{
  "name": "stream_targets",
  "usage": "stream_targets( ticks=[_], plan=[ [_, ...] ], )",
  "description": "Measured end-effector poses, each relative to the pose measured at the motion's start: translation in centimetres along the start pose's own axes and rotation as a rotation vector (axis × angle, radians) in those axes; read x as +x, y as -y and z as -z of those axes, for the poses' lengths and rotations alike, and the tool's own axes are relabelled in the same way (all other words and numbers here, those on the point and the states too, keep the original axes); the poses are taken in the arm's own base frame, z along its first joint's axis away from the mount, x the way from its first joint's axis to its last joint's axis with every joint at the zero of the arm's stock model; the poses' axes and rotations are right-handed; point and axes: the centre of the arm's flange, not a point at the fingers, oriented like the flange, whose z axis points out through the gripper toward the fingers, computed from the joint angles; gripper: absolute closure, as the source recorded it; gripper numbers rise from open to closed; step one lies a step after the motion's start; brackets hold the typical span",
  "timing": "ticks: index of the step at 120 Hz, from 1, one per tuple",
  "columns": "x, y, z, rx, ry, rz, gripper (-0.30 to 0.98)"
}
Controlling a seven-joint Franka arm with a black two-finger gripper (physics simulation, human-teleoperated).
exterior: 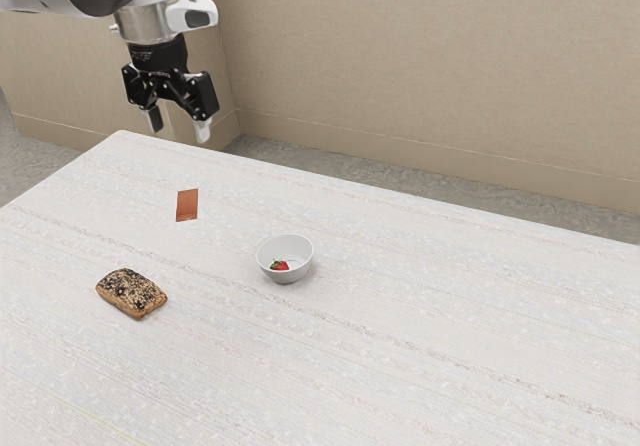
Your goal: Take strawberry from the bowl
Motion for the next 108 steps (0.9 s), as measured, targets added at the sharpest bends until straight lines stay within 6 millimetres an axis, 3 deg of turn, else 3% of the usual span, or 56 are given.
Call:
stream_targets(
  ticks=[1, 6, 12, 36, 42, 56, 78, 108],
  plan=[
    [0.0, 0.0, 0.0, 0.0, 0.0, 0.0, 0.0],
    [3.6, 0.1, 1.7, 0.012, -0.052, 0.005, 0.0],
    [5.4, 0.2, 2.3, 0.025, -0.074, 0.011, 0.0],
    [6.4, -0.1, 2.5, 0.04, -0.081, 0.017, 0.0],
    [7.4, -0.6, 1.4, 0.041, -0.086, 0.028, 0.0],
    [10.5, -1.7, -2.7, 0.037, -0.102, 0.115, 0.0],
    [15.7, -2.3, -13.5, -0.011, -0.067, 0.307, 0.0],
    [17.6, -1.7, -24.2, -0.055, -0.004, 0.552, 0.0]
  ],
)
